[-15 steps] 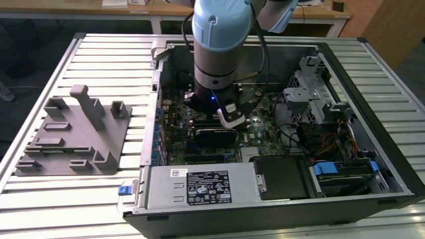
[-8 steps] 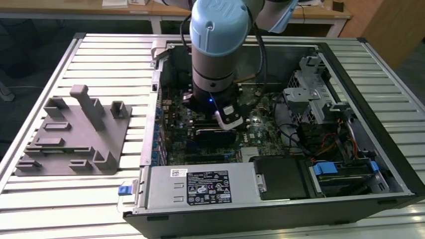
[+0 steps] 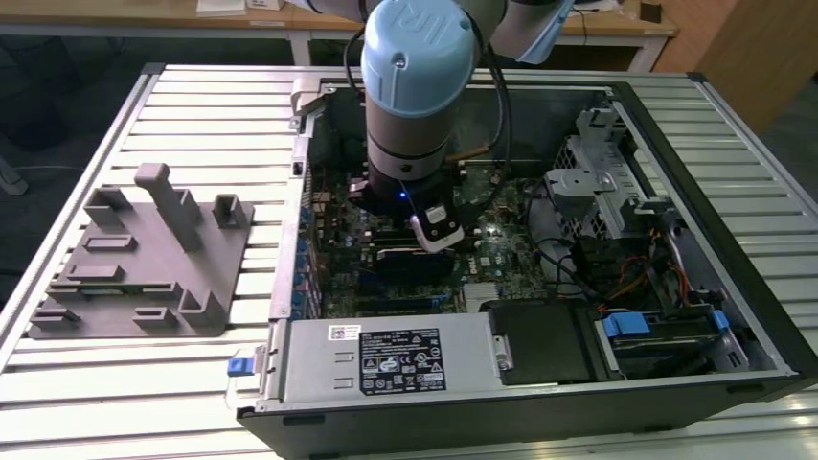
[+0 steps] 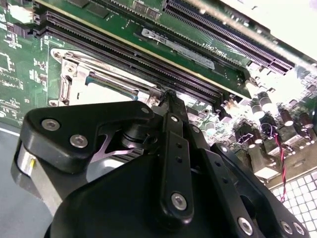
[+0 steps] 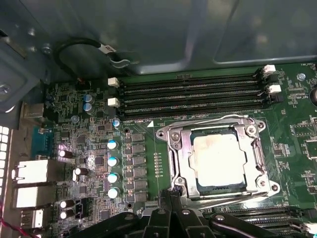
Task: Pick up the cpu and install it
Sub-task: 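Install the second cpu locking lever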
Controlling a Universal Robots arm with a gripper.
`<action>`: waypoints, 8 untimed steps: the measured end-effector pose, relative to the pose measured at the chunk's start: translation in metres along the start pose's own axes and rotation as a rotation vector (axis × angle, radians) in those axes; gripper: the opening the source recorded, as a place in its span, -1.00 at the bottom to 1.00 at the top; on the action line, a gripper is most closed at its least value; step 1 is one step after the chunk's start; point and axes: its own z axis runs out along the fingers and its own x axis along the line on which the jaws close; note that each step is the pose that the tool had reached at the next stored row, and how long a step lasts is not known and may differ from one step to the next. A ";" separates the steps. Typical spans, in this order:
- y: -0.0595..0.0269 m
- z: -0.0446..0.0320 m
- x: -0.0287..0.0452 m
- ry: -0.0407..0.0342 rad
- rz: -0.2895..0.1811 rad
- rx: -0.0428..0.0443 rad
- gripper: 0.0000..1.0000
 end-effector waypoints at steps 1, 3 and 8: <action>0.0000 0.0000 0.0000 0.0000 0.000 -0.0001 -0.79; 0.0000 0.0001 0.0000 -0.0001 0.000 -0.0004 -0.79; 0.0009 -0.0029 0.0001 -0.0001 0.000 -0.0006 -0.79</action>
